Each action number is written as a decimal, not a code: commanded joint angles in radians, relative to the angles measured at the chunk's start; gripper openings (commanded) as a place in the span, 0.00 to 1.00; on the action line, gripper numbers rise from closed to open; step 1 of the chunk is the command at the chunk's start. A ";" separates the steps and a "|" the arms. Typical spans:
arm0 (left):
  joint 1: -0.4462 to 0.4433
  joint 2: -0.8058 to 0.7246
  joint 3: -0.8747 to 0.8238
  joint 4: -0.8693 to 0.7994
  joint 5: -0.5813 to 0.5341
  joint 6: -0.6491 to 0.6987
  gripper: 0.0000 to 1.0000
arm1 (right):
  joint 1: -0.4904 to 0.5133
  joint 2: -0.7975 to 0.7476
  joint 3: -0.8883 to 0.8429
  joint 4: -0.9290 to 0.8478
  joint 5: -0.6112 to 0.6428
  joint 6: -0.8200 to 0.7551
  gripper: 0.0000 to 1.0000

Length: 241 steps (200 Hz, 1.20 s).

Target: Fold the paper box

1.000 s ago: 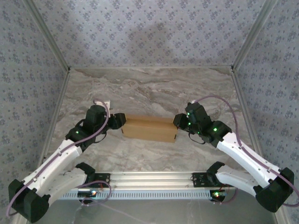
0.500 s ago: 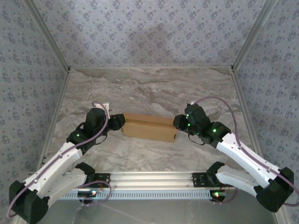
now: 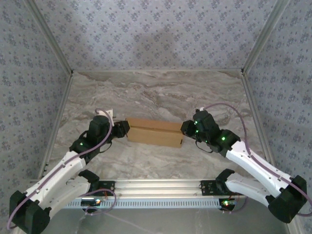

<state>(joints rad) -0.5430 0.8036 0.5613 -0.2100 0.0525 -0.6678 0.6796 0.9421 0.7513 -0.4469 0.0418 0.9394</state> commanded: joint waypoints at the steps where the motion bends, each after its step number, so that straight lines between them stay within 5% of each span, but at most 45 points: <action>1: 0.005 -0.001 -0.051 -0.105 -0.009 -0.010 0.33 | 0.010 0.022 -0.082 -0.133 0.015 0.017 0.16; 82: 0.005 -0.012 -0.086 -0.113 -0.011 -0.023 0.32 | 0.009 0.087 -0.115 -0.192 0.017 -0.006 0.16; 184: 0.006 0.011 -0.035 -0.156 -0.021 0.007 0.35 | -0.007 0.017 0.043 -0.318 0.036 -0.124 0.43; 241: 0.005 0.019 -0.024 -0.160 -0.023 0.014 0.34 | -0.054 -0.043 -0.051 -0.211 -0.057 -0.090 0.32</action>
<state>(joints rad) -0.5430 0.7990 0.5404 -0.2256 0.0593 -0.6781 0.6411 0.8982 0.7692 -0.5888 0.0025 0.8467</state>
